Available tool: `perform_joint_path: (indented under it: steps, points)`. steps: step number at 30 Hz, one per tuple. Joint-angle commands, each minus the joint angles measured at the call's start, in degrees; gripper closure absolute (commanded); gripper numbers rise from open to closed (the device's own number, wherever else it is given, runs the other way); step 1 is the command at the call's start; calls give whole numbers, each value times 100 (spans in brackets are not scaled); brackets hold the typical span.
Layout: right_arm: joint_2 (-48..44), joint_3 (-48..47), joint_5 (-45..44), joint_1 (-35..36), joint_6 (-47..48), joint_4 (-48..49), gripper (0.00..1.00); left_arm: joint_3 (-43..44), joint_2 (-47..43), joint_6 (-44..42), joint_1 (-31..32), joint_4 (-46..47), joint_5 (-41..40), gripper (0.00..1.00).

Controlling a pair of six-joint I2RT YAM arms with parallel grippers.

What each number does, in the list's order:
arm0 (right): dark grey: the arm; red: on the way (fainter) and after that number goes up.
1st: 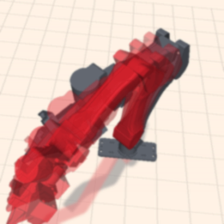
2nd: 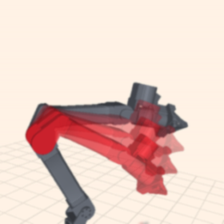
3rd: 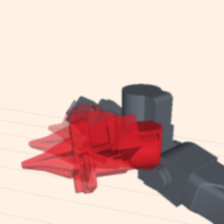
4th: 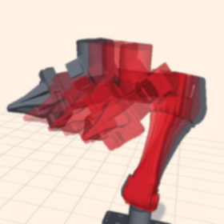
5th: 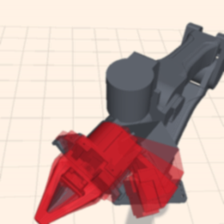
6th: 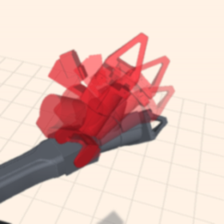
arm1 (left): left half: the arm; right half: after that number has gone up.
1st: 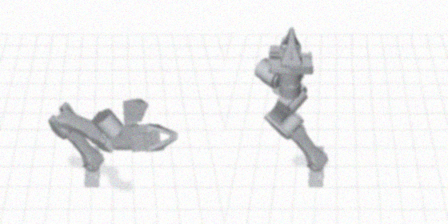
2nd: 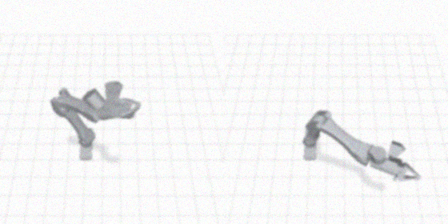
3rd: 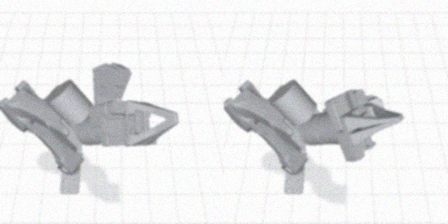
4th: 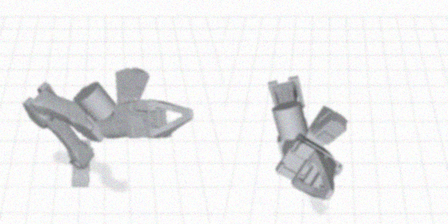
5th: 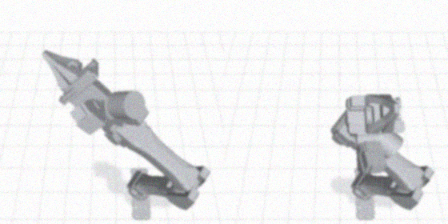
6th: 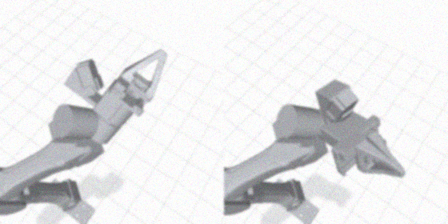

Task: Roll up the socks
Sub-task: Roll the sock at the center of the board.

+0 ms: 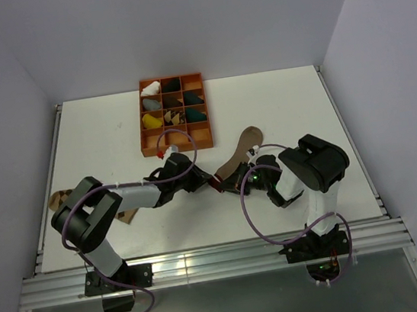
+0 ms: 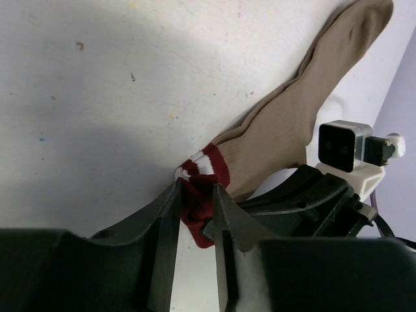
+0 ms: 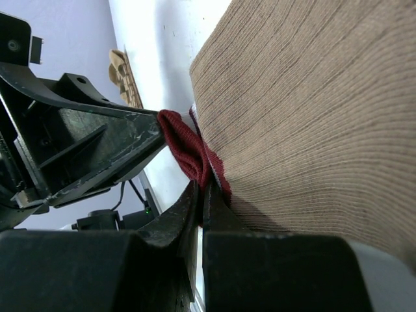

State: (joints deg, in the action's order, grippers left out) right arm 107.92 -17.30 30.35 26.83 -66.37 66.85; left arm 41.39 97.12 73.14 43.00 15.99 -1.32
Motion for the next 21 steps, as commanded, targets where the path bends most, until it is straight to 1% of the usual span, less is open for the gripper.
perform_joint_path:
  steps: [1,4,9,12,16,21]
  points:
    - [-104,-72,-38,-55,159,-163,100,45,-194,77,59,370,80,70]
    - [-113,-89,-29,-55,177,-190,100,98,-150,86,59,379,185,74]
    - [-157,-107,-46,-64,221,-278,100,124,-193,60,68,300,203,77]
    - [-157,-116,-46,-64,230,-304,100,107,-299,68,59,177,220,75]
    - [-148,-125,-20,-64,230,-278,100,72,-448,42,68,-17,168,64]
    - [-175,-124,-38,-64,238,-287,100,-25,-484,86,59,18,194,65]
